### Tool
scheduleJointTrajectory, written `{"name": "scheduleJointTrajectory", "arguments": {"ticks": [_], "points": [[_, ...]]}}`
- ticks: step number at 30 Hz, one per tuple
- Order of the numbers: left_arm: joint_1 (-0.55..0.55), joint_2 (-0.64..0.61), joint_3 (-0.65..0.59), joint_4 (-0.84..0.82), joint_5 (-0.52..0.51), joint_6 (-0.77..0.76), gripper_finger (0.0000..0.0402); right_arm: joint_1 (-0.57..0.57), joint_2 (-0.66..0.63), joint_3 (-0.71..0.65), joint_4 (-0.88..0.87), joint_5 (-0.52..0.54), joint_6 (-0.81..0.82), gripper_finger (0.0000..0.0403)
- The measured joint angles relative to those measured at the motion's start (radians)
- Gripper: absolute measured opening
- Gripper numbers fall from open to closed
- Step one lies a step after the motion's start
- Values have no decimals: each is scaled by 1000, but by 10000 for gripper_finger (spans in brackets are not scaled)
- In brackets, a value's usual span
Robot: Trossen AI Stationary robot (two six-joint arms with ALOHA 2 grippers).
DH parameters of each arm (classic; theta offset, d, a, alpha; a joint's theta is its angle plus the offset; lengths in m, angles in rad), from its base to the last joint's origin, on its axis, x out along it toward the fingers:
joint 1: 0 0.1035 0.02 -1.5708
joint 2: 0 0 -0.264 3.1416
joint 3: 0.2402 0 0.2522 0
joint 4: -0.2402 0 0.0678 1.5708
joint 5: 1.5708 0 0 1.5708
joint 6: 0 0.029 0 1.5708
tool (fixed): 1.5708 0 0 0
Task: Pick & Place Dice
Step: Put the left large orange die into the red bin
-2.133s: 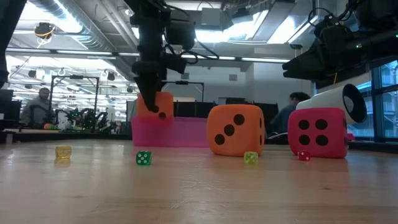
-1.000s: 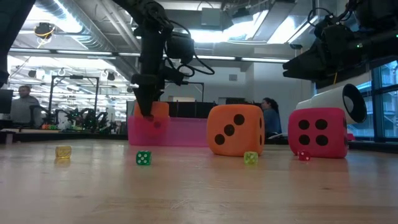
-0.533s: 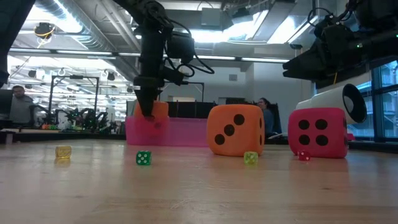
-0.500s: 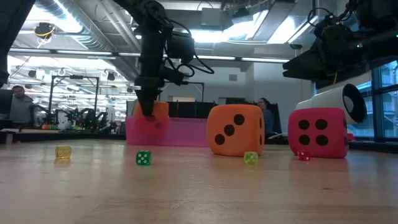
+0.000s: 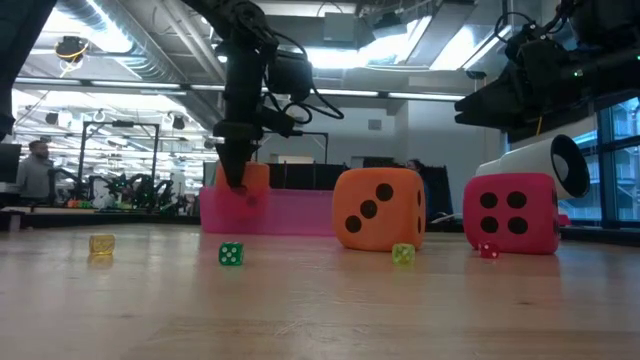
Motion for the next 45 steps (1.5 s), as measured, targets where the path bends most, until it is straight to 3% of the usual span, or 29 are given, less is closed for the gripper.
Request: {"name": "scheduleJointTrajectory", "arguments": {"ticks": [6,10,14,19,21,25,35,45], "points": [[-13,0,0,-7,-21,9,391,-1,1,0,11,4,-26,277],[-28,0,0,-7,-56,19,391,-1,24,0,117,14,-49,250],[-40,0,0,-7,-61,20,391,-1,82,0,201,14,-61,171],[-45,0,0,-6,-64,60,391,-1,202,0,373,1,-74,35],[-46,0,0,-6,-64,61,391,-1,260,19,423,23,-80,11],[-46,0,0,-7,-74,62,391,-1,390,120,429,77,-81,10],[-37,0,0,-7,-74,3,391,-22,800,411,427,-32,-147,3],[-37,0,0,31,-18,26,391,-75,1067,603,427,-150,-120,1]]}}
